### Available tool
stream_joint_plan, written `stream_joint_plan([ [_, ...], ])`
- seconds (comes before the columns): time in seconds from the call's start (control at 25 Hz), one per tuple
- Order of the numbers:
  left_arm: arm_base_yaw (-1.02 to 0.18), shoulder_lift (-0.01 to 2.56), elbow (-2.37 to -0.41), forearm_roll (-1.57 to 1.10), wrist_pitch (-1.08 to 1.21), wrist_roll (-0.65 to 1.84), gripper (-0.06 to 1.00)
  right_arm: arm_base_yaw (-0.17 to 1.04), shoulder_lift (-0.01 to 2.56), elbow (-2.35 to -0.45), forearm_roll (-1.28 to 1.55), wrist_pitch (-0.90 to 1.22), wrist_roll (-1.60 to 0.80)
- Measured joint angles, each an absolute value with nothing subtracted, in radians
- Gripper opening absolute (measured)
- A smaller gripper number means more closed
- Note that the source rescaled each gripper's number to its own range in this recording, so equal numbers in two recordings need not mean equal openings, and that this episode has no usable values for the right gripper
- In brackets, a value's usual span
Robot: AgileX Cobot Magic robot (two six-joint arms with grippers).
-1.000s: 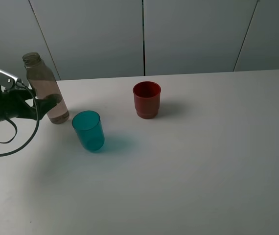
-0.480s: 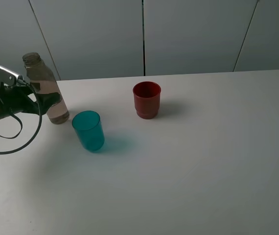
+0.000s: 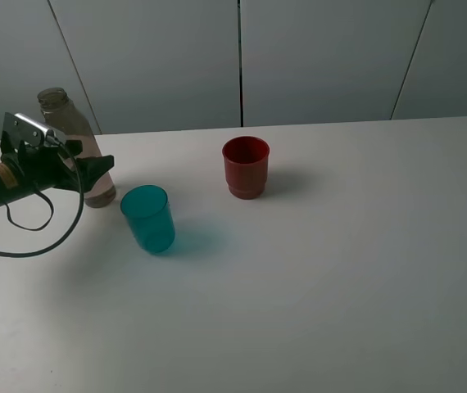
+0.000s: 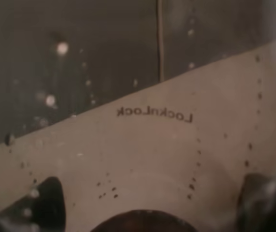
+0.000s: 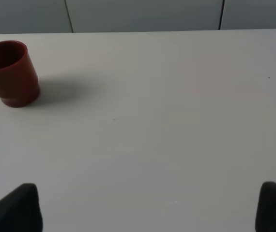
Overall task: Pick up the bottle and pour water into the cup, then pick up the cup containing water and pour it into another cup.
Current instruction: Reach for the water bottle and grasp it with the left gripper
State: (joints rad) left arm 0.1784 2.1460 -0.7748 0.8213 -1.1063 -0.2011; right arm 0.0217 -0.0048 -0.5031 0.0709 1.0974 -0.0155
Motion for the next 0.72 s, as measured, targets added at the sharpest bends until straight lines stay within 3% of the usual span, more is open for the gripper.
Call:
stream_joint_plan([
  [0.72,0.169,2.159,-0.787,0.807,-1.118,-0.201,1.00,0.022,-0.005,-0.503,0.071,1.097,-0.016],
])
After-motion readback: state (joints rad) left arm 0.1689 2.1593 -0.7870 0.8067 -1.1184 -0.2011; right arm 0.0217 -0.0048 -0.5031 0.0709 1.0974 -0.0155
